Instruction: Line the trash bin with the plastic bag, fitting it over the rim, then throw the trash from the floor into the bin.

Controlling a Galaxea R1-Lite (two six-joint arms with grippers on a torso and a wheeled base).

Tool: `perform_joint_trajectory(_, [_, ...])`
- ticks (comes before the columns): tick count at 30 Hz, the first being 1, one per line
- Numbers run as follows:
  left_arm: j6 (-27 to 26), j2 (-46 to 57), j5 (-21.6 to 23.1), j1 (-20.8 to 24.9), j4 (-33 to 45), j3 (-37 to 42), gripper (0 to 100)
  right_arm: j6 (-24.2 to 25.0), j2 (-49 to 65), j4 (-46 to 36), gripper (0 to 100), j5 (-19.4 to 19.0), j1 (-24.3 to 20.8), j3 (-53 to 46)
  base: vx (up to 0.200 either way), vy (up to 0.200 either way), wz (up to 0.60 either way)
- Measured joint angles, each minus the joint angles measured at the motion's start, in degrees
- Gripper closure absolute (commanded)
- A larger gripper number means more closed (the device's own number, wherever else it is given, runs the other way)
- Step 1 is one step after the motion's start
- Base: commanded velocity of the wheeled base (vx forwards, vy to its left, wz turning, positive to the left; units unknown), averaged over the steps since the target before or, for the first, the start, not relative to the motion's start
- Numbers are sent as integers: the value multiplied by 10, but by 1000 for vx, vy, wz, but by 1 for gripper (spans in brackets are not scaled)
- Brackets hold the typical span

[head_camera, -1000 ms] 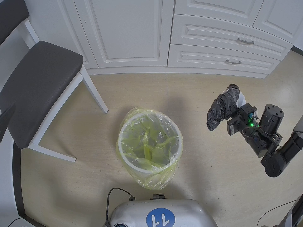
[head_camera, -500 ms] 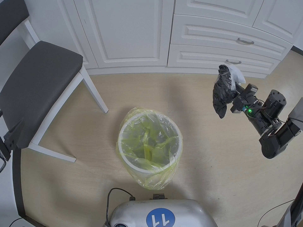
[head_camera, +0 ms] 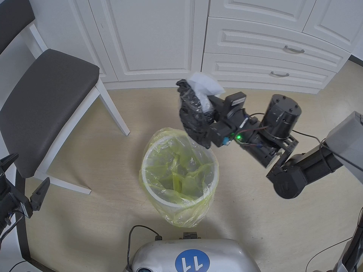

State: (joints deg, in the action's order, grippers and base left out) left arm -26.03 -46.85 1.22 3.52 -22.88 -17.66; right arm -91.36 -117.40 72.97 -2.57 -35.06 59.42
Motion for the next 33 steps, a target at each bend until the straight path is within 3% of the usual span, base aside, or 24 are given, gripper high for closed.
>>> perform_joint_trajectory(5, [-8, -4, -1, 5, -16, 13, 0, -8, -29, -10, 100, 68, -72, 29, 0, 0, 0])
perform_joint_trajectory(9, [-10, -1, 0, 7, -19, 17, 0, -10, -60, -2, 100, 84, -103, 36, 0, 0, 0])
perform_joint_trajectory(17, [-9, 5, 2, 8, -20, 15, 0, -6, -129, 76, 100, 122, -127, 34, 0, 0, 0])
perform_joint_trajectory(23, [7, 5, 3, 8, -20, 12, 0, -5, -160, 83, 100, 141, -131, 3, 0, 0, 0])
perform_joint_trajectory(28, [9, 5, 4, 8, -20, 12, 0, -8, -165, 93, 100, 214, -133, -37, 0, 0, 0])
perform_joint_trajectory(33, [9, 5, 4, 8, -20, 11, 0, -11, -167, 130, 100, 320, -148, -56, 0, 0, 0])
